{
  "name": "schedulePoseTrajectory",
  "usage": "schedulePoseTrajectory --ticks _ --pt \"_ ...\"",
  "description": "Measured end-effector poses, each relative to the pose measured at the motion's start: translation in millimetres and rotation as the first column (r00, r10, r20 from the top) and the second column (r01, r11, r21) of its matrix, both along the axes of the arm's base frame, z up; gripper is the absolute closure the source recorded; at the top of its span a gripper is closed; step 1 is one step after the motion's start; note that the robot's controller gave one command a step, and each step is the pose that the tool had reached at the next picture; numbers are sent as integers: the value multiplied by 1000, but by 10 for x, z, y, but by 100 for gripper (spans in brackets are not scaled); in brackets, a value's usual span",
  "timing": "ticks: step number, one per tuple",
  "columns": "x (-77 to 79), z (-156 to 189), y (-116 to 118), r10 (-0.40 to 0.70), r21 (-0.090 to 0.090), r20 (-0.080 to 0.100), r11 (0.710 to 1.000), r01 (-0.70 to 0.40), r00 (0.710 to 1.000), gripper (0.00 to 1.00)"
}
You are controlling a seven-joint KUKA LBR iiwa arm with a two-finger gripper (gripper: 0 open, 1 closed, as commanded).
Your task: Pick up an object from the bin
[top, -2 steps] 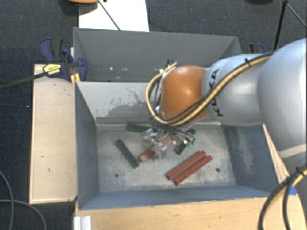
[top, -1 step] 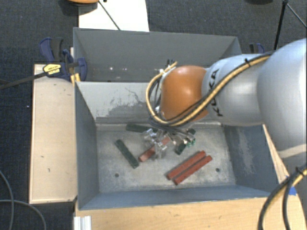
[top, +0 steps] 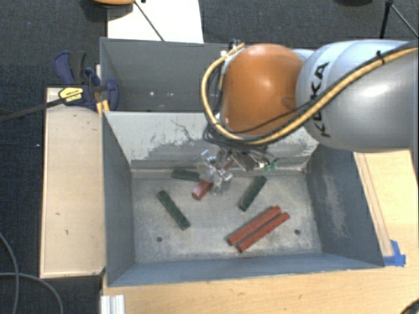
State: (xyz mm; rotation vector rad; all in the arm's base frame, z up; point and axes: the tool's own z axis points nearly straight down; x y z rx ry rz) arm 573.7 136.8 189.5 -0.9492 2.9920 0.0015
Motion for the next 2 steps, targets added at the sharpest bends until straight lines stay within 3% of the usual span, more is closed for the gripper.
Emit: schedulePoseTrajectory --ticks 1,2 --pt "-1 -1 1 -1 0 0 1000 1 1000 100" --pt "-601 1536 -699 236 -3 7 972 -236 972 100"
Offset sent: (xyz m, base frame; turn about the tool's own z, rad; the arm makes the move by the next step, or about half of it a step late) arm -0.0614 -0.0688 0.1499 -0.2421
